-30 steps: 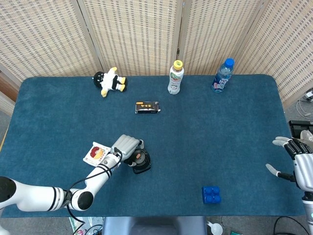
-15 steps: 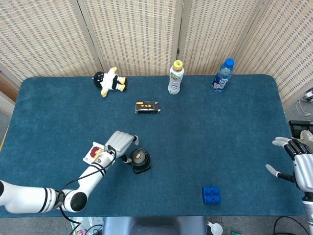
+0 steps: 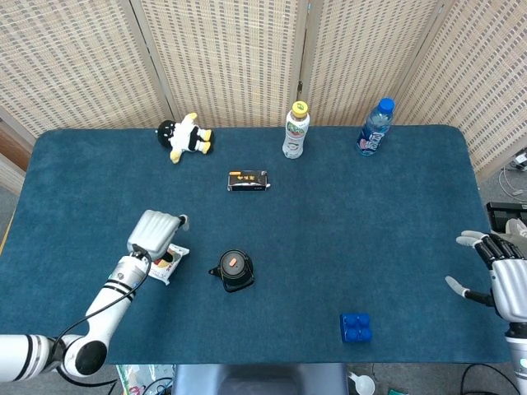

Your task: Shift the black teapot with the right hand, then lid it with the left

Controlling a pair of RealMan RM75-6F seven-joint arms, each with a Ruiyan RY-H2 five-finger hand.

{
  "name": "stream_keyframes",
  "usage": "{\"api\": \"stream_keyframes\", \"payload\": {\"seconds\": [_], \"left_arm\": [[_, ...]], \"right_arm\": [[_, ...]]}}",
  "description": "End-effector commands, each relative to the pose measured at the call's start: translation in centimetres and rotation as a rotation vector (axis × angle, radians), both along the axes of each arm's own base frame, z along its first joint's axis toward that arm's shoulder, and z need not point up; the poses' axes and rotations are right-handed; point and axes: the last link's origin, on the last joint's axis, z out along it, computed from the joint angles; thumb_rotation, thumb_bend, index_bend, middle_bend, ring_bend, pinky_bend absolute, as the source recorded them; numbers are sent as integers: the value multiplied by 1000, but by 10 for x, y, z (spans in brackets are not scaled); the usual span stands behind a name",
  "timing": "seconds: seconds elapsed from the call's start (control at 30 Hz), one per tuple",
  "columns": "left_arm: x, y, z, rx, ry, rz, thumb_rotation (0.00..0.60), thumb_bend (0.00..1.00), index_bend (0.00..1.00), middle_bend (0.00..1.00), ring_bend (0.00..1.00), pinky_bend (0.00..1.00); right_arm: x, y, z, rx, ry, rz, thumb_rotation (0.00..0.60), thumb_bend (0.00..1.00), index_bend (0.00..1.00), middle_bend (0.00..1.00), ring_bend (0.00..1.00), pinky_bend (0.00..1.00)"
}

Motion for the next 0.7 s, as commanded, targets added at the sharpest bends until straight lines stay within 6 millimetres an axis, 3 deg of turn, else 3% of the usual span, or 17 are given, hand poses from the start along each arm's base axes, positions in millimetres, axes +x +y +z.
{"api": "stream_keyframes", "payload": {"seconds": [0.03, 0.33, 0.5, 0.7], "left_arm": [[-17, -14, 12, 25, -18, 20, 600, 135, 392, 654, 504, 829], [-51, -44, 31, 44, -28, -28, 600, 135, 375, 417, 284, 420], [-66, -63, 39, 85, -68, -38, 600, 135, 376, 379, 258, 335], [-87, -84, 48, 130, -65, -42, 600, 135, 368, 379, 258, 319]], "right_arm": [[0, 0, -1, 1, 4, -3, 600, 60, 324, 282, 215, 263], [1, 0, -5, 11, 19, -6, 600, 59, 323, 282, 215, 263], [1, 1, -6, 14, 19, -10, 600, 59, 324, 282, 215, 263], [1, 1, -7, 17, 20, -10, 600, 60, 324, 284, 215, 263]]}}
